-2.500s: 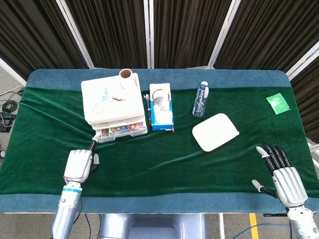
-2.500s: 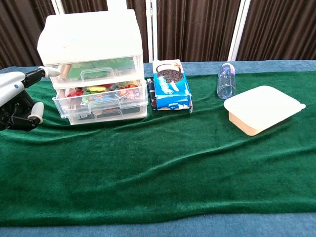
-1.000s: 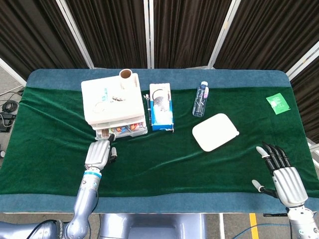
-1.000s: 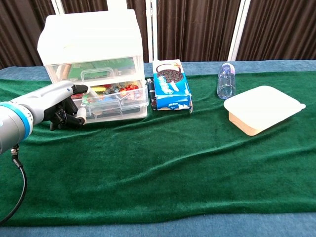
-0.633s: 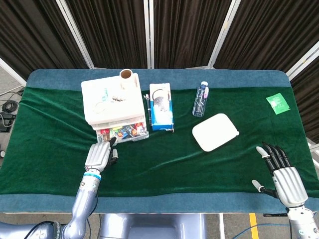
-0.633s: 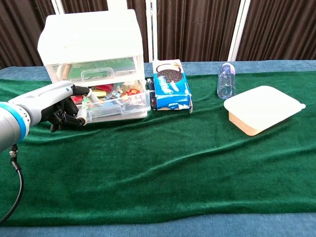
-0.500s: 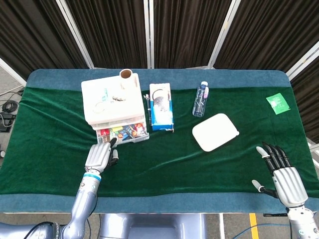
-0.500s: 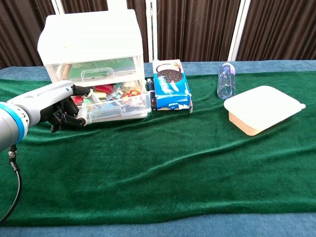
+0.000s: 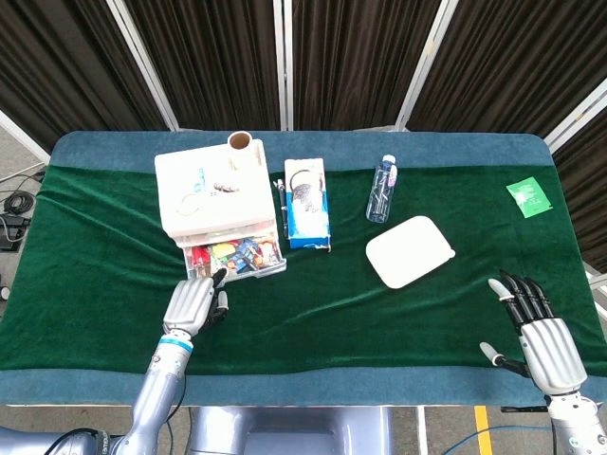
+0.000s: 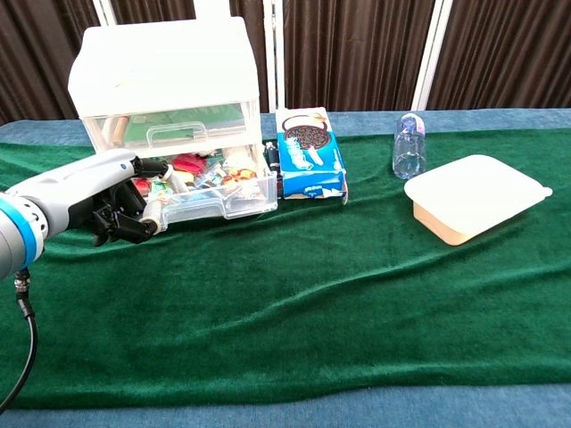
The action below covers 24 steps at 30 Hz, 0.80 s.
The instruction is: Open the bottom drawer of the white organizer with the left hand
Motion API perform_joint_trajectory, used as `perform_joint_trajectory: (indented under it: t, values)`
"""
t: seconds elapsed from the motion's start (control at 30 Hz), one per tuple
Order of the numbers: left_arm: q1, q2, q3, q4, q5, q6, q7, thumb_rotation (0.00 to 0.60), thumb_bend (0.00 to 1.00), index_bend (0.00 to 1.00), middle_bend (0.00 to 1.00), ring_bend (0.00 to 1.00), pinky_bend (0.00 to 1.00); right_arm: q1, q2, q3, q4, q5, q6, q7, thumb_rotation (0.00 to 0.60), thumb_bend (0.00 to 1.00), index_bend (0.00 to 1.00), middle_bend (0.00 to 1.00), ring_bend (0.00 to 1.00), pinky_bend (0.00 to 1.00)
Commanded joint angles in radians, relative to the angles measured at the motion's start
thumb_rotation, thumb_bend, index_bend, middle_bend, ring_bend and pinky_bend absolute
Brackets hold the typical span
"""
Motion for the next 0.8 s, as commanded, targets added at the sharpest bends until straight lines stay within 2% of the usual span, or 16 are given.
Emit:
perform_joint_trajectory:
  t: [0.03, 0.8]
  values:
    - [-0.001, -0.001, 0.005, 0.0, 0.001, 0.002, -0.001, 0.6, 0.78, 0.28, 0.89, 0.75, 0.73, 0.0, 0.0, 0.0, 0.0, 0.0, 0.001, 0.0, 0.6, 0.08, 0.0, 0.0, 0.0, 0.0]
    - [-0.005, 0.004, 0.036, -0.021, 0.018, 0.012, -0.014, 0.6, 0.78, 0.29, 0.89, 0.75, 0.73, 0.0, 0.0, 0.0, 0.0, 0.0, 0.0, 0.0, 0.6, 0.09, 0.0, 0.0, 0.0, 0.0]
